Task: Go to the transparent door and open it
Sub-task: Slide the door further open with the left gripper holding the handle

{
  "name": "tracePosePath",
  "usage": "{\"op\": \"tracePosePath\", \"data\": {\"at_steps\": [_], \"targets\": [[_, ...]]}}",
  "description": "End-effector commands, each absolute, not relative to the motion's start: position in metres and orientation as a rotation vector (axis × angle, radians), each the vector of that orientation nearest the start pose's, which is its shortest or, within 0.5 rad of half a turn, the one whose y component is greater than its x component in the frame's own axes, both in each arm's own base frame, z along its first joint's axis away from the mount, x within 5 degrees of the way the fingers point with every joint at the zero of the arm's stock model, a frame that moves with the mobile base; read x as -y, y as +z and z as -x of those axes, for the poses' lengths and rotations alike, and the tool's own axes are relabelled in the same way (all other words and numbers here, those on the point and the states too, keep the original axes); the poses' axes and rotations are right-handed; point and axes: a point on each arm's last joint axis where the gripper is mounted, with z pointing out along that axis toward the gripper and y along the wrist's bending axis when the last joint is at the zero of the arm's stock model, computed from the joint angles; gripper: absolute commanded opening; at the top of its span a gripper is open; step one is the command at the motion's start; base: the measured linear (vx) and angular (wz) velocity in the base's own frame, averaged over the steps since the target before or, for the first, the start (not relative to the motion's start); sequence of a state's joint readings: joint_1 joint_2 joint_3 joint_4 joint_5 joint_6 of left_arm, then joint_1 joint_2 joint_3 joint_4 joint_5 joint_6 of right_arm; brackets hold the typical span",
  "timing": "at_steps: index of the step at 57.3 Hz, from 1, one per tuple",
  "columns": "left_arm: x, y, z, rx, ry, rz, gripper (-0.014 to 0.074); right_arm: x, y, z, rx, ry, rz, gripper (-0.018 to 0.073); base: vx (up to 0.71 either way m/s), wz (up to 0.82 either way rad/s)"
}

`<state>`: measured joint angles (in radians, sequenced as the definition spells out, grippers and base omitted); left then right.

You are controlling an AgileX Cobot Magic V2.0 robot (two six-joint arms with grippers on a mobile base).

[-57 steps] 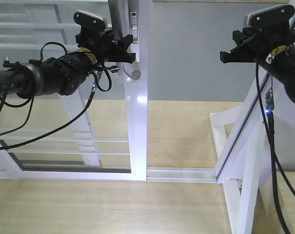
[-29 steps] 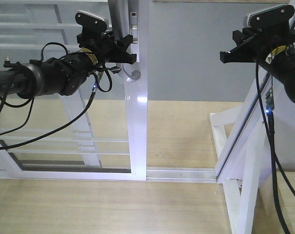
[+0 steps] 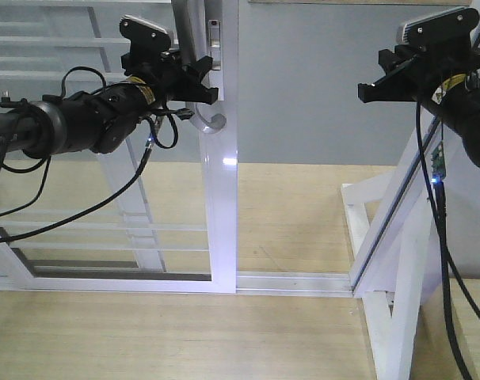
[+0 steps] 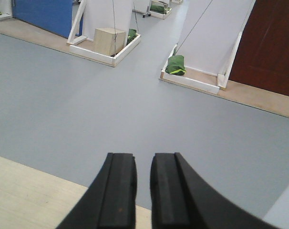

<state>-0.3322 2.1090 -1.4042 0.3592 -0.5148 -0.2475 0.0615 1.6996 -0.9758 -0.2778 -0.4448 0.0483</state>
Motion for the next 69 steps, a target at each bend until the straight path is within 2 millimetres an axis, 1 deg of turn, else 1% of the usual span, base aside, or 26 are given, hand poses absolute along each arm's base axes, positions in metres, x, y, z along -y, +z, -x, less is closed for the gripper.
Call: {"op": "tracePosePath", "data": {"at_steps": [1, 11, 18, 25, 35, 41, 53, 59, 69], "targets": [[0.150, 0.260, -0.457, -1.507, -0.353, -0.331, 0.0291, -0.033, 0.282, -0.373, -1.588, 0.002, 0.311, 0.0207, 0.00, 0.00], [0.144, 0.265, -0.457, -1.509, -0.337, -0.323, 0.0346, -0.033, 0.282, -0.373, -1.588, 0.002, 0.311, 0.0207, 0.00, 0.00], [0.137, 0.263, -0.458, -1.567, -0.308, -0.313, 0.0349, -0.033, 0.282, -0.373, -1.589, 0.004, 0.309, 0.0207, 0.00, 0.00], [0.125, 0.263, -0.460, -1.590, -0.282, -0.293, 0.0349, -0.033, 0.282, -0.373, -1.589, 0.004, 0.309, 0.0207, 0.00, 0.00], [0.113, 0.273, -0.460, -1.578, -0.260, -0.271, 0.0349, -0.033, 0.282, -0.373, -1.589, 0.004, 0.309, 0.0207, 0.00, 0.00], [0.104, 0.283, -0.459, -1.564, -0.245, -0.257, 0.0349, -0.033, 0.280, -0.374, -1.594, 0.005, 0.310, 0.0207, 0.00, 0.00], [0.076, 0.300, -0.456, -1.565, -0.189, -0.208, 0.0344, -0.033, 0.274, -0.377, -1.609, 0.014, 0.300, 0.0207, 0.00, 0.00], [0.064, 0.305, -0.456, -1.572, -0.164, -0.186, 0.0344, -0.033, 0.274, -0.377, -1.607, 0.014, 0.301, 0.0207, 0.00, 0.00], [0.056, 0.314, -0.451, -1.600, -0.134, -0.176, 0.0344, -0.034, 0.274, -0.377, -1.602, 0.015, 0.301, 0.0207, 0.00, 0.00]]}}
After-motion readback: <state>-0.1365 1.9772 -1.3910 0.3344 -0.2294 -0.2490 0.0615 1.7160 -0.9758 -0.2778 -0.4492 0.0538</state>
